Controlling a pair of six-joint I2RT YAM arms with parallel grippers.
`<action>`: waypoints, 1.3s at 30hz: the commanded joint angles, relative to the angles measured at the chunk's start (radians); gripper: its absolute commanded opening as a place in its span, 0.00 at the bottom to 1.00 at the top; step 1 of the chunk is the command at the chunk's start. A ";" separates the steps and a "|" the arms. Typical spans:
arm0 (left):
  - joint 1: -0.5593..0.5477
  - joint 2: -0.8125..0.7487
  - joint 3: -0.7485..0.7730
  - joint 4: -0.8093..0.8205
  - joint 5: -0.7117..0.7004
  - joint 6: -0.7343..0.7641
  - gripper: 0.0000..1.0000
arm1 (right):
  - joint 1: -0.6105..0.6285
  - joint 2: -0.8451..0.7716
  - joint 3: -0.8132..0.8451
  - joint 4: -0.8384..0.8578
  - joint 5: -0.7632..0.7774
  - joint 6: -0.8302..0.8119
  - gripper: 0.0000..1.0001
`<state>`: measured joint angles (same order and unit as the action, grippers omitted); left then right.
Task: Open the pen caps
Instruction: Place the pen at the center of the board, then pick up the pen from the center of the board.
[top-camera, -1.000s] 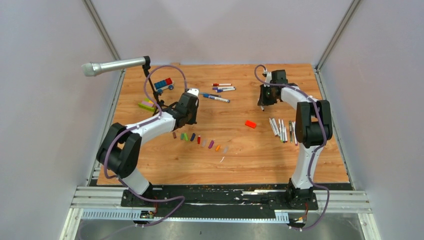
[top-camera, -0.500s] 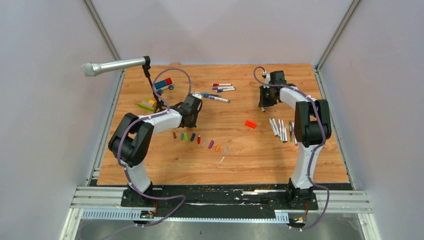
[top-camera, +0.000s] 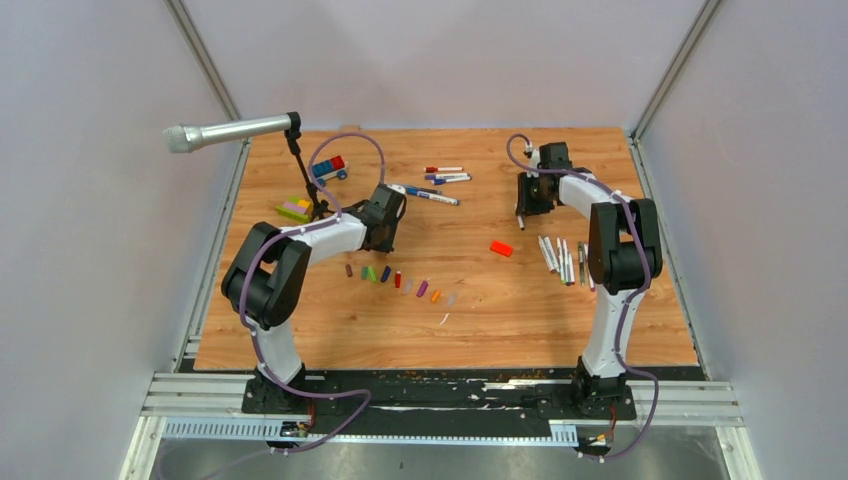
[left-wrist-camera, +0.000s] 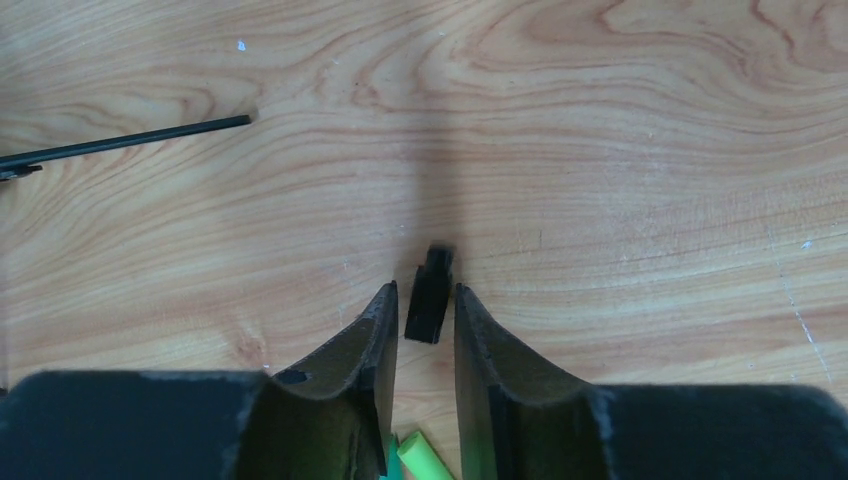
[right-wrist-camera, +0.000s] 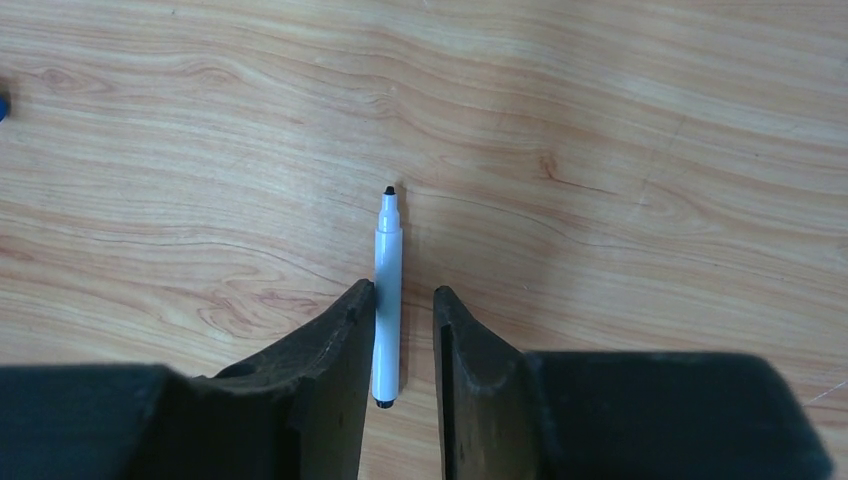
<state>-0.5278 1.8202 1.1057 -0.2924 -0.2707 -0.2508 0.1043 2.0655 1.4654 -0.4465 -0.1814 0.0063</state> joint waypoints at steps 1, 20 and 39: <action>0.006 -0.022 0.044 -0.025 0.004 0.015 0.35 | 0.006 -0.034 -0.011 0.012 0.006 0.015 0.30; 0.006 -0.324 -0.003 0.073 0.230 -0.173 0.63 | -0.024 -0.653 -0.409 0.164 -0.298 -0.282 0.60; -0.067 0.164 0.654 -0.400 -0.087 -0.826 0.69 | -0.273 -0.908 -0.693 0.328 -0.743 -0.270 0.72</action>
<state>-0.5591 1.8801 1.5223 -0.3820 -0.1303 -0.8879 -0.1467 1.1610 0.7589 -0.1730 -0.8631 -0.2810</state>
